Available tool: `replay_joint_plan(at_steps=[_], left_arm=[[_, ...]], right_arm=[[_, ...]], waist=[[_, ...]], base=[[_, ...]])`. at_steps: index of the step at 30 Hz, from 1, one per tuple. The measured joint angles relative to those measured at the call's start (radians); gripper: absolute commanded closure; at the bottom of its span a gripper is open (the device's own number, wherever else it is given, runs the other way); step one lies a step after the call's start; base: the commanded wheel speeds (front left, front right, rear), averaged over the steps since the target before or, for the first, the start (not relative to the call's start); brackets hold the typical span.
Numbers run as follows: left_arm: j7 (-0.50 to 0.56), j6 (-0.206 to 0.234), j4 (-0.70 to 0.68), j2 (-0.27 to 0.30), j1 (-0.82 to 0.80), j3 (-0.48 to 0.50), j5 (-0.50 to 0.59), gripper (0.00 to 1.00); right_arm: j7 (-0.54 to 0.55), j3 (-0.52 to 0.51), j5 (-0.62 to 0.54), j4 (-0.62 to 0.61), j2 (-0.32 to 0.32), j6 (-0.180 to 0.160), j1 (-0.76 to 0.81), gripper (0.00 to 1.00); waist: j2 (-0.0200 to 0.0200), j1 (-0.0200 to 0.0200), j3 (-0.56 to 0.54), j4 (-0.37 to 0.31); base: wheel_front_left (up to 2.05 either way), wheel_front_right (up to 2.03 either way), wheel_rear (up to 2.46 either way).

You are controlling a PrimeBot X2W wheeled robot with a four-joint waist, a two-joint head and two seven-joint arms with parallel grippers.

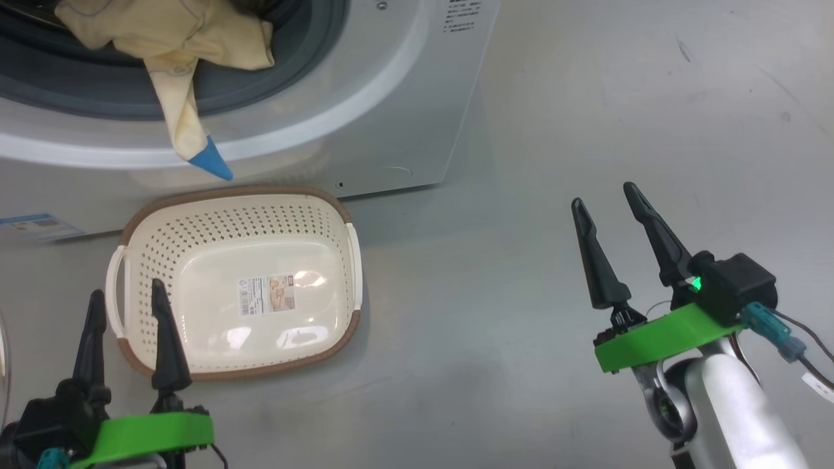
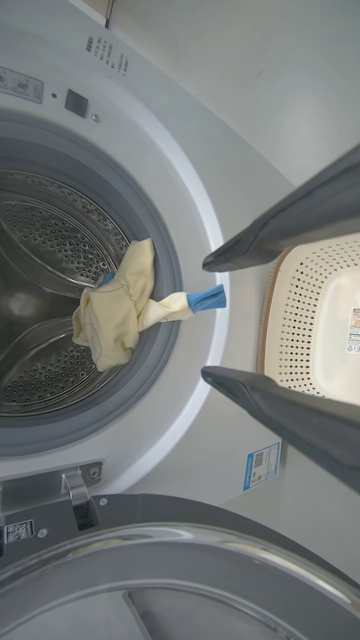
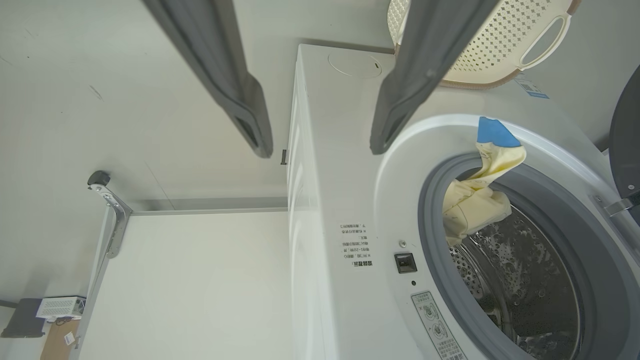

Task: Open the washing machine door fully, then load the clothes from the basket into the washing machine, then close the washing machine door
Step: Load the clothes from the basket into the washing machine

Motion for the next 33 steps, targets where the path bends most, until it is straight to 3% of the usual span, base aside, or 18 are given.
replay_joint_plan(at_steps=[33], left_arm=[[0.0, -0.012, -0.021, -0.001, 0.025, 0.028, 0.012, 0.0]], right_arm=[[0.0, 0.009, 0.002, 0.023, 0.0, 0.0, 0.062, 0.0]], waist=[[0.0, 0.0, -0.054, -0.028]], base=[[0.0, 0.0, 0.0]])
